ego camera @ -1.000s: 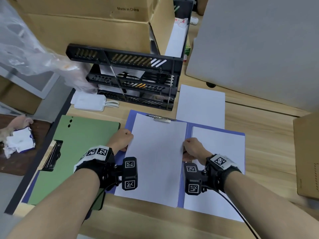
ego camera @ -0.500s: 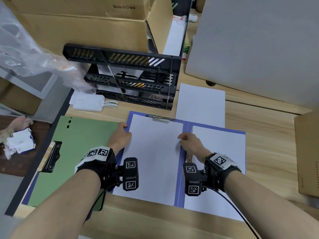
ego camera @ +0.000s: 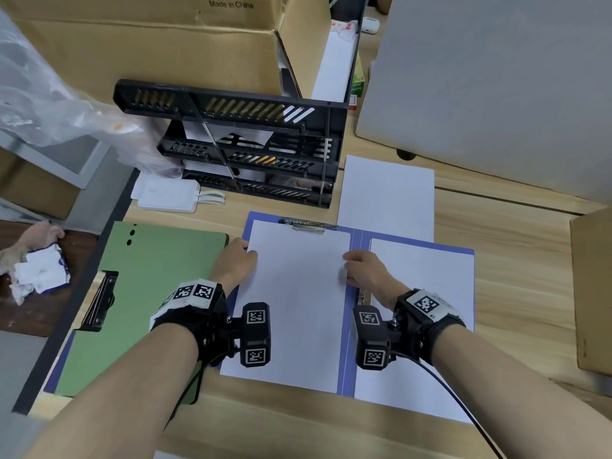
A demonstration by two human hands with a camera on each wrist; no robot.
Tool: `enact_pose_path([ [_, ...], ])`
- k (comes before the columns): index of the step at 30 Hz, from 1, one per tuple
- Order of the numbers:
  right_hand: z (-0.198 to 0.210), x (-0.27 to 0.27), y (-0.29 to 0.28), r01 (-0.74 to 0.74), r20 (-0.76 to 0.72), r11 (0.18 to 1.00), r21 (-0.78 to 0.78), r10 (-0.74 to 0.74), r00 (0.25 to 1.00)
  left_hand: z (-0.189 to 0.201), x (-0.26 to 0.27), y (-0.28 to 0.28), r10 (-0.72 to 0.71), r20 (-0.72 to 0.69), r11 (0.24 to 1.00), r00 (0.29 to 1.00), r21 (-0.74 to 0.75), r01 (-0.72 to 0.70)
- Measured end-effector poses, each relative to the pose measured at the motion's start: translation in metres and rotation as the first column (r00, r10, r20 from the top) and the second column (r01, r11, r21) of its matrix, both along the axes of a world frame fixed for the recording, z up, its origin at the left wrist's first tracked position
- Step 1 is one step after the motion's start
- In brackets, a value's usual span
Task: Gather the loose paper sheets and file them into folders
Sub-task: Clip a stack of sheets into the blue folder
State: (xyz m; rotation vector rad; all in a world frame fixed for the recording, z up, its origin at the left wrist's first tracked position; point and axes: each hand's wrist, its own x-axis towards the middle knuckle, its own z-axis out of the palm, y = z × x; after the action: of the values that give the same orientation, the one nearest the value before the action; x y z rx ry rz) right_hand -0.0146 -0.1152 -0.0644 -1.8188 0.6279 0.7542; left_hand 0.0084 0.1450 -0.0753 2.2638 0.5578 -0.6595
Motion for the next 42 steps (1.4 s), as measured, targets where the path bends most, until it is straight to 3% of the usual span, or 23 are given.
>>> enact_pose_path([
  [5,0.000,0.009,-0.009,0.059,0.101,0.997,-0.040,-0.055,0.993,0.011,0.017,-0.013,0.051,0.099,0.991,0.994,0.119,-0.063],
  [10,0.005,0.016,-0.021,0.119,0.013,0.993,0.015,-0.119,0.993,0.021,0.039,-0.059,-0.159,0.110,0.978,0.981,-0.117,0.172],
  [14,0.002,0.016,-0.027,0.100,-0.089,0.995,0.029,-0.098,0.991,0.019,0.046,-0.099,-0.399,0.063,0.901,0.915,-0.156,0.404],
  [19,-0.005,0.018,-0.030,0.148,-0.122,0.989,-0.001,-0.147,0.982,0.014,0.051,-0.123,-0.455,0.021,0.874,0.890,-0.181,0.451],
  [27,-0.015,0.026,-0.023,0.274,-0.056,0.957,-0.101,-0.280,0.958,0.020,0.061,-0.116,-0.330,0.120,0.921,0.936,-0.179,0.347],
  [31,-0.016,0.026,-0.022,0.294,-0.037,0.948,-0.120,-0.301,0.953,0.018,0.064,-0.081,-0.103,0.124,0.950,0.987,-0.282,0.134],
  [35,-0.017,0.028,-0.020,0.301,-0.035,0.944,-0.136,-0.308,0.951,0.007,0.062,-0.053,0.056,0.060,0.925,0.997,-0.379,-0.030],
  [42,-0.016,0.032,-0.018,0.319,-0.049,0.936,-0.149,-0.329,0.943,-0.014,0.061,-0.041,0.130,0.114,0.957,0.985,-0.276,-0.094],
])
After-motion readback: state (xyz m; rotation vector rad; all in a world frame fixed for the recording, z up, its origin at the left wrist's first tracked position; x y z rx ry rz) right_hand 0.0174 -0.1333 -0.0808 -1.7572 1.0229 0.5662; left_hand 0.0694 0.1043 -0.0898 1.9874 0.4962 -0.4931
